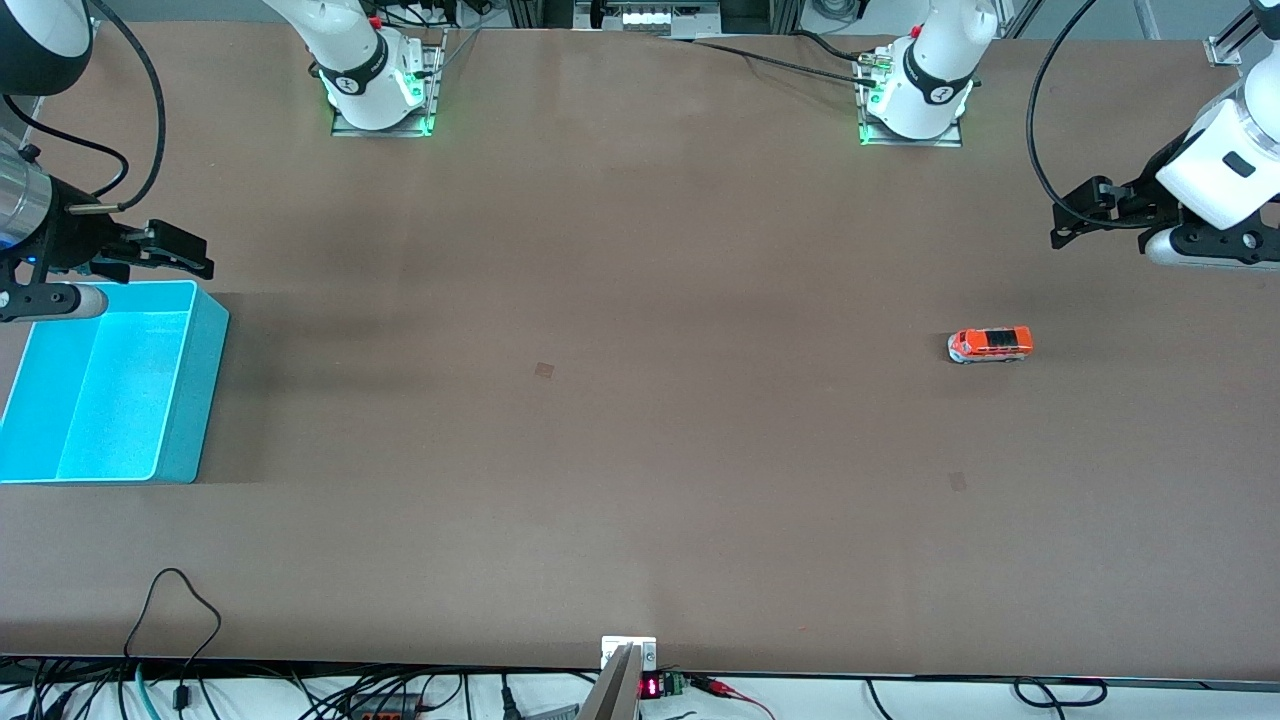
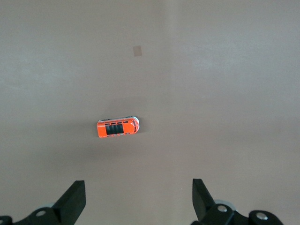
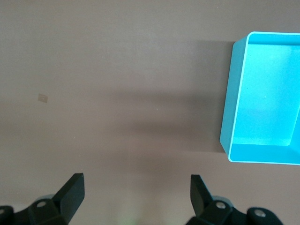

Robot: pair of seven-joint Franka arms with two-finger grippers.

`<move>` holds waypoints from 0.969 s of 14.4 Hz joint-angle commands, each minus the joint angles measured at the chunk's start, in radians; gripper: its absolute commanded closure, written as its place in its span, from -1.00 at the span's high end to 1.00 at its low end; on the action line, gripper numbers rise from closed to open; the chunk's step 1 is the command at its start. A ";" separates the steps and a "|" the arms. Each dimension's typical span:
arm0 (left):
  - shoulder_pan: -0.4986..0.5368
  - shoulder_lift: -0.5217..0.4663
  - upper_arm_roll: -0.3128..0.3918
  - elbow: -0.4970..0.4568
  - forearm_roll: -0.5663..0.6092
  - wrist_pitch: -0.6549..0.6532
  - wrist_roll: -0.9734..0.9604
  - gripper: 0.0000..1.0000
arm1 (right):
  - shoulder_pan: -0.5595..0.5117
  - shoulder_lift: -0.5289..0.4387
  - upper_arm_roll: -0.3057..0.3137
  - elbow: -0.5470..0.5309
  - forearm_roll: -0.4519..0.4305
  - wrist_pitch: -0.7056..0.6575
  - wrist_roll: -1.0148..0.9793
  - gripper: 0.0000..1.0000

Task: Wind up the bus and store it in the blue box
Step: 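Move the left gripper toward the orange bus while the right gripper nears the box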

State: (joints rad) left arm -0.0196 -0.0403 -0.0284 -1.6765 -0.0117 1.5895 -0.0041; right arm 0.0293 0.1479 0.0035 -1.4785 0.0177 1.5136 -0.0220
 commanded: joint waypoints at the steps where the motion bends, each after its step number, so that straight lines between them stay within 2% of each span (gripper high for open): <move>1: 0.004 0.014 0.004 0.031 -0.010 -0.023 0.026 1.00 | -0.003 0.010 0.003 0.026 0.001 -0.007 -0.016 1.00; 10: 0.003 0.030 0.004 0.038 -0.010 -0.049 0.020 1.00 | -0.012 0.022 -0.008 0.032 0.004 -0.001 -0.018 1.00; 14: 0.001 0.063 0.004 0.040 -0.008 -0.182 0.032 1.00 | -0.014 0.041 -0.008 0.032 0.005 -0.001 -0.027 1.00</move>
State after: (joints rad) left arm -0.0192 -0.0107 -0.0282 -1.6734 -0.0117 1.4876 -0.0033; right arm 0.0210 0.1610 -0.0045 -1.4776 0.0175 1.5200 -0.0262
